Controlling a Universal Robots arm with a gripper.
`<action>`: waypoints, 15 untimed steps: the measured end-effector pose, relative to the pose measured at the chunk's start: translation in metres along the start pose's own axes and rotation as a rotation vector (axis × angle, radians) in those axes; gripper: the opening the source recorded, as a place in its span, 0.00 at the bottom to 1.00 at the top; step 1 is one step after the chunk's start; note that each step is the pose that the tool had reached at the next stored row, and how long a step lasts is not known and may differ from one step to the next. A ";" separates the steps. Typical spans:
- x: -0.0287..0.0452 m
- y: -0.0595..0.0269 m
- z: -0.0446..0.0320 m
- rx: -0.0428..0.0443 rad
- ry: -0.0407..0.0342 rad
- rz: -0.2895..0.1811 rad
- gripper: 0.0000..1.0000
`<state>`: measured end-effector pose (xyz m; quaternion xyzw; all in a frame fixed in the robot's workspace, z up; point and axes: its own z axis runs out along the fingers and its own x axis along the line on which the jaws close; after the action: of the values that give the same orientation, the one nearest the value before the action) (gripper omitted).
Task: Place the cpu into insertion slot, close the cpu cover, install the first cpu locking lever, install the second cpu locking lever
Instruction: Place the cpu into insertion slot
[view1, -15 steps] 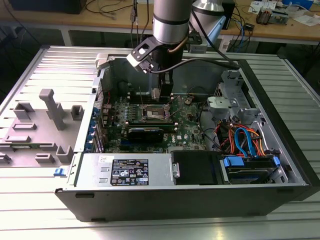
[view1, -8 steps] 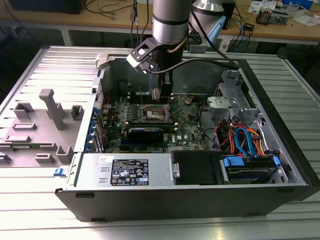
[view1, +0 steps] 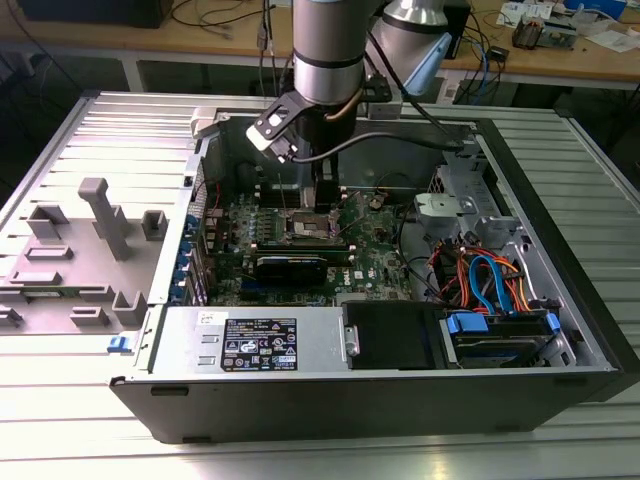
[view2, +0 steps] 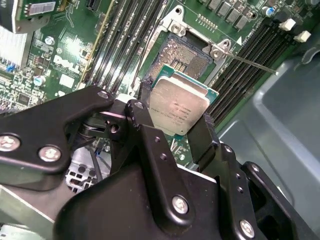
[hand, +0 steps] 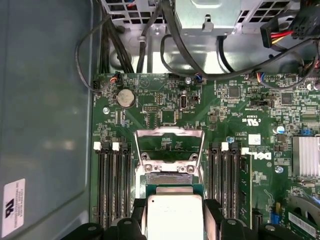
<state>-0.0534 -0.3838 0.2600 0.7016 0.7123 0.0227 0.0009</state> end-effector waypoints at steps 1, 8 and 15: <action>0.0002 -0.0002 0.0020 -0.0003 0.0000 -0.001 0.54; 0.0008 -0.0012 0.0194 -0.0030 0.0018 -0.009 0.54; 0.0008 -0.0056 0.0353 -0.0030 0.0018 -0.011 0.54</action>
<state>-0.0578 -0.3820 0.2246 0.6977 0.7160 0.0244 0.0015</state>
